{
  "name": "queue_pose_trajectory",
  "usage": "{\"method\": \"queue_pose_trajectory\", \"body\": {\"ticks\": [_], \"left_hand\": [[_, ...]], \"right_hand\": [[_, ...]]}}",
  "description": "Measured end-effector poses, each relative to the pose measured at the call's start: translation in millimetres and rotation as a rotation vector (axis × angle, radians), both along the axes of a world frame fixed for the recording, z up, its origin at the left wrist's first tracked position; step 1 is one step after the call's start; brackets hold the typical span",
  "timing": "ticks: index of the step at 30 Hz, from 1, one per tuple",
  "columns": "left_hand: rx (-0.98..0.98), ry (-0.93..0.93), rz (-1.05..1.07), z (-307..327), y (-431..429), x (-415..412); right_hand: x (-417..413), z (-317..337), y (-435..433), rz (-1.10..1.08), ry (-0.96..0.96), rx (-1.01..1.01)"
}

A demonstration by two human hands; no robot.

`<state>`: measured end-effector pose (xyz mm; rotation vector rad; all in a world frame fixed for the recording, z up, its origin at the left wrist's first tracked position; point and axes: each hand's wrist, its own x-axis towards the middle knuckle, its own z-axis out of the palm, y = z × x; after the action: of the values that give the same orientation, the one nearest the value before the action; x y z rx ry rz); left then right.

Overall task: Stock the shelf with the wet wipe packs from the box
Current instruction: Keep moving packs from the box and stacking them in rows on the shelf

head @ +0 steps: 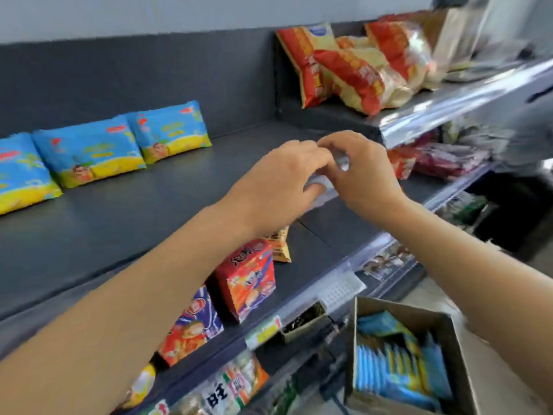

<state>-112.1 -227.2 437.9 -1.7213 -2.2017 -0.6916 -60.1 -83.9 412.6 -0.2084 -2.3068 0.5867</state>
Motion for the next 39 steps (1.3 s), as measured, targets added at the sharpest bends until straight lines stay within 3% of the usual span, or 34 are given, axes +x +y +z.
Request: {"method": "queue_pose_trajectory", "body": {"ticks": [3, 8, 13, 20, 31, 39], "left_hand": [[-0.039, -0.135, -0.102, -29.6, 66.2, 34.9], [-0.351, -0.296, -0.169, -106.7, 165.6, 80.1], [-0.638, -0.434, -0.104, -194.8, 212.6, 95.5], [-0.881, -0.572, 0.038, -315.2, 234.2, 75.5], [-0.948, -0.658, 0.228, -478.8, 277.0, 35.2], [-0.889, -0.774, 0.336, -555.7, 302.9, 30.7]], "right_hand": [[56.2, -37.7, 63.6, -0.170, -0.119, -0.049], [143.3, -118.3, 141.7, -0.357, -0.432, -0.129], [189.8, -192.1, 177.6, -0.411, -0.706, -0.322], [199.4, -288.5, 199.2, -0.439, -0.926, -0.555], [166.2, -436.7, 221.2, -0.507, -1.224, -0.749], [154.9, -498.9, 226.8, -0.772, -1.270, -0.842]]}}
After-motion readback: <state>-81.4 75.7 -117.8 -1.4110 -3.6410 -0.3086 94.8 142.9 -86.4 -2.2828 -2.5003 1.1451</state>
